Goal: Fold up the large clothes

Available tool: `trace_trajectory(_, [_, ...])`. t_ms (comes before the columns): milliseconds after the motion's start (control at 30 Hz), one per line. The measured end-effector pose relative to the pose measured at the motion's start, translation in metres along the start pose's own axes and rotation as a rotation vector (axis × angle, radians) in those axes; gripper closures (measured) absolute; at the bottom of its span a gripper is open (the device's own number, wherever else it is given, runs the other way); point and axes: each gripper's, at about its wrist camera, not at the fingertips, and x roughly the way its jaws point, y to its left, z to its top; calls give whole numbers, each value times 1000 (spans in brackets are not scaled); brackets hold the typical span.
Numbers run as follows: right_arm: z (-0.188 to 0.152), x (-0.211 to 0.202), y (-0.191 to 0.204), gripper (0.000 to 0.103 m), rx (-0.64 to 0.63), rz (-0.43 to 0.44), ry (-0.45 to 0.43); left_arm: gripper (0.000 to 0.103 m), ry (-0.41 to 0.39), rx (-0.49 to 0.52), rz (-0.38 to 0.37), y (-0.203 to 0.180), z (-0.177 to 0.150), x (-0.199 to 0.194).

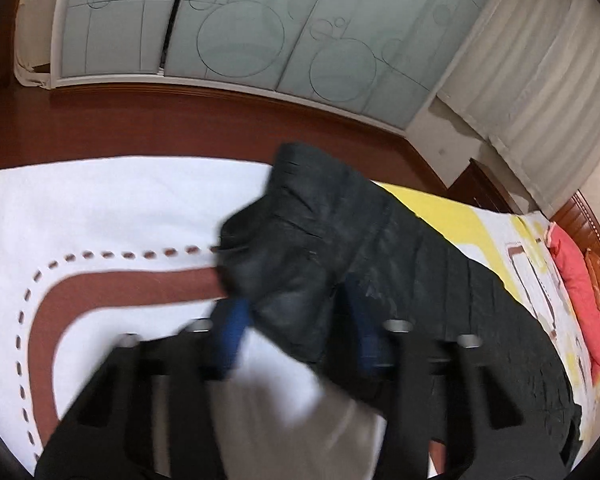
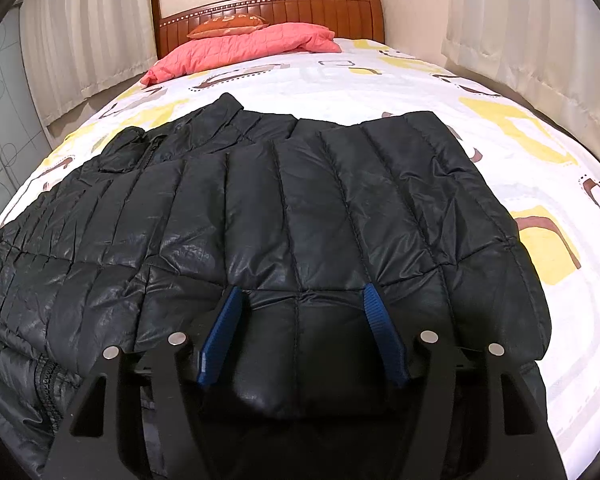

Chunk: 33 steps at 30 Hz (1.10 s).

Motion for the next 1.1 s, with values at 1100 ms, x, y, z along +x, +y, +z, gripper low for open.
trace_trajectory(1100, [1, -1, -3, 36, 6, 11, -2, 96, 161, 970, -590, -322, -286, -132])
